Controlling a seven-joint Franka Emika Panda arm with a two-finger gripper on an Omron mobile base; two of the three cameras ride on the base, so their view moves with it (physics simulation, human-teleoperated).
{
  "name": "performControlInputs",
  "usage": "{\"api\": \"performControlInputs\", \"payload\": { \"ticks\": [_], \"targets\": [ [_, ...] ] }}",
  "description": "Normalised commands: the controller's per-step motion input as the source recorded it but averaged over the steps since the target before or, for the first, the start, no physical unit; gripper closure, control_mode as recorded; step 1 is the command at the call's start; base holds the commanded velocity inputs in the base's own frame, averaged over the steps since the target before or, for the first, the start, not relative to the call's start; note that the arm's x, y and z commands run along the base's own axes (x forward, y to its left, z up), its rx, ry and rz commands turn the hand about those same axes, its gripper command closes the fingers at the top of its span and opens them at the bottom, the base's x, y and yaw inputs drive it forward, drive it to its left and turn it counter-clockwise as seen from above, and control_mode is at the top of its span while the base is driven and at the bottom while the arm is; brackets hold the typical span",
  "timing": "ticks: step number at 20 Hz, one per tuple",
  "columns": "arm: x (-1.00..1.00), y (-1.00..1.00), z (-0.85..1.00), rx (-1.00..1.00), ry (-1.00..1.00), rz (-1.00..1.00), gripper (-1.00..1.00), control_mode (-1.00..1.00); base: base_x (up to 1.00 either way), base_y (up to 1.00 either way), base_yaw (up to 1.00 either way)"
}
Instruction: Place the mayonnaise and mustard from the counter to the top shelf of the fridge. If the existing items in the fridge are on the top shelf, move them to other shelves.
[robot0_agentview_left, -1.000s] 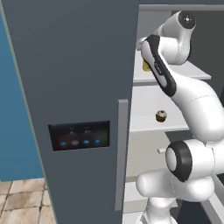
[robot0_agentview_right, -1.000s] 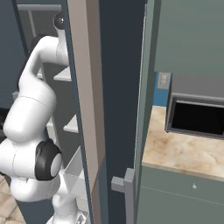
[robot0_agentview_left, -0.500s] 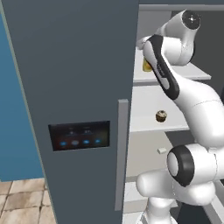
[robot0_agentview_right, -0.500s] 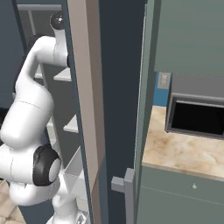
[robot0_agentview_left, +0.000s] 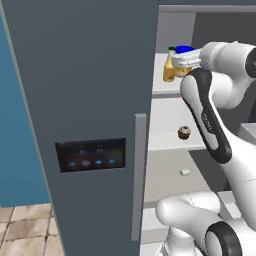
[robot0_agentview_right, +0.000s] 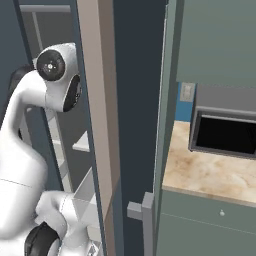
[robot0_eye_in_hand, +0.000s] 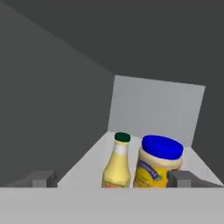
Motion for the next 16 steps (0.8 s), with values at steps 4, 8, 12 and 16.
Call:
{"api": "performControlInputs", "payload": {
  "ticks": [4,8,12,16],
  "targets": [
    [-1.0,0.0,0.11,0.0,-0.4,0.12,-1.0,-1.0,0.0,0.0,0.0],
    [-1.0,0.0,0.14,-0.01,-0.28,0.12,-1.0,-1.0,0.0,0.0,0.0],
    [-1.0,0.0,0.06,-0.03,-0.22,0.07,-1.0,-1.0,0.0,0.0,0.0],
    [-1.0,0.09,0.19,-0.11,-0.15,0.05,-1.0,-1.0,0.0,0.0,0.0]
  ]
}}
